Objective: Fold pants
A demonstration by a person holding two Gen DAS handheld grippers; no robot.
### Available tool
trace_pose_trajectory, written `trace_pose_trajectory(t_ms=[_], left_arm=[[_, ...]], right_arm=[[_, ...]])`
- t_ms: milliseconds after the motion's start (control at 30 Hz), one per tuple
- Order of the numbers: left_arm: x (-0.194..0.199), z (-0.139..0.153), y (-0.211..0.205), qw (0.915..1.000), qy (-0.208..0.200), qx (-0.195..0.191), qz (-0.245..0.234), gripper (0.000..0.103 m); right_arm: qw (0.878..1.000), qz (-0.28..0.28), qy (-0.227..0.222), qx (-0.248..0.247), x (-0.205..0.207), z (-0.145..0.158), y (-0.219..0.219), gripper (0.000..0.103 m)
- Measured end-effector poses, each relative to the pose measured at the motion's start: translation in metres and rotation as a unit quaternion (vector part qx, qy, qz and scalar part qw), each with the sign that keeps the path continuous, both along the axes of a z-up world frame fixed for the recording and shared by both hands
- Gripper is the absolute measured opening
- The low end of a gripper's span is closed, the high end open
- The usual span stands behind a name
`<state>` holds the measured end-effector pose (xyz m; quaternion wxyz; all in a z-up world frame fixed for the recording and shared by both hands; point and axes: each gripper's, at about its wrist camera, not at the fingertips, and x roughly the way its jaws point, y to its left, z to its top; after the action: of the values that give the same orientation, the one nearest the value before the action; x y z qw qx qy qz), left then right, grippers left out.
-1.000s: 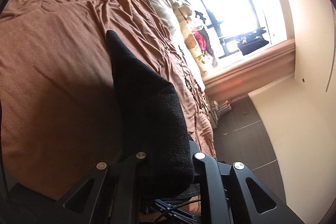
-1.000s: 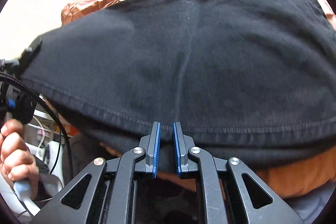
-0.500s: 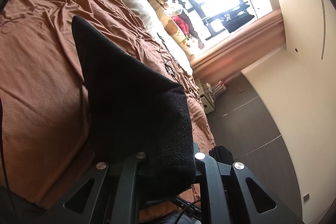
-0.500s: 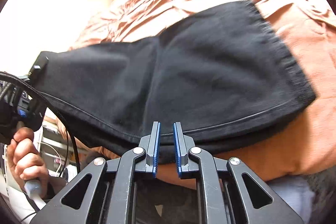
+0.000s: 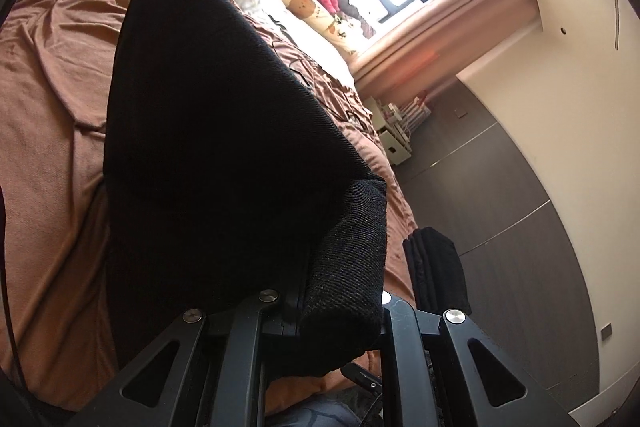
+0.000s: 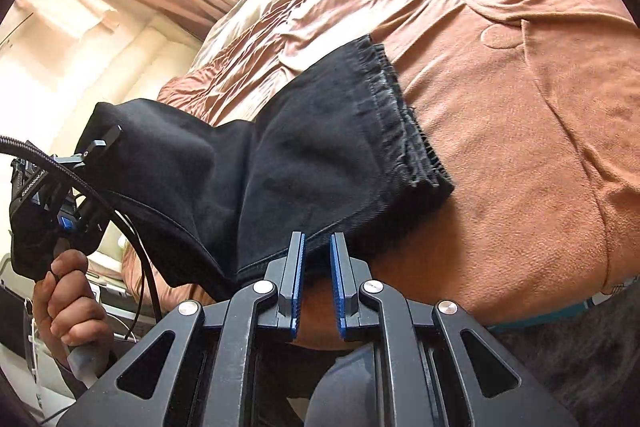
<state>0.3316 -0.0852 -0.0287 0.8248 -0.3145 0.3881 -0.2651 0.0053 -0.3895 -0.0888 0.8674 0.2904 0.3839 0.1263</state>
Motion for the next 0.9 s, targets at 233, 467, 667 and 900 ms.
trace_pose_trajectory(t_ms=[233, 467, 667, 900], left_arm=[[0.013, -0.024, -0.058, 0.9983, 0.028, 0.028, -0.043, 0.014], [0.021, -0.069, -0.101, 0.9917, 0.078, 0.062, -0.080, 0.014], [0.011, -0.061, -0.111, 0.9920, 0.062, 0.073, -0.082, 0.014], [-0.003, -0.055, -0.102, 0.9917, 0.048, 0.078, -0.090, 0.014]], right_arm=[[0.999, -0.023, 0.004, 0.030, -0.014, -0.011, -0.040, 0.010], [0.997, -0.049, 0.020, 0.051, -0.028, -0.020, -0.070, 0.010], [0.996, -0.060, 0.025, 0.062, -0.037, -0.024, -0.079, 0.010], [0.995, -0.054, 0.024, 0.077, -0.038, -0.025, -0.076, 0.010]])
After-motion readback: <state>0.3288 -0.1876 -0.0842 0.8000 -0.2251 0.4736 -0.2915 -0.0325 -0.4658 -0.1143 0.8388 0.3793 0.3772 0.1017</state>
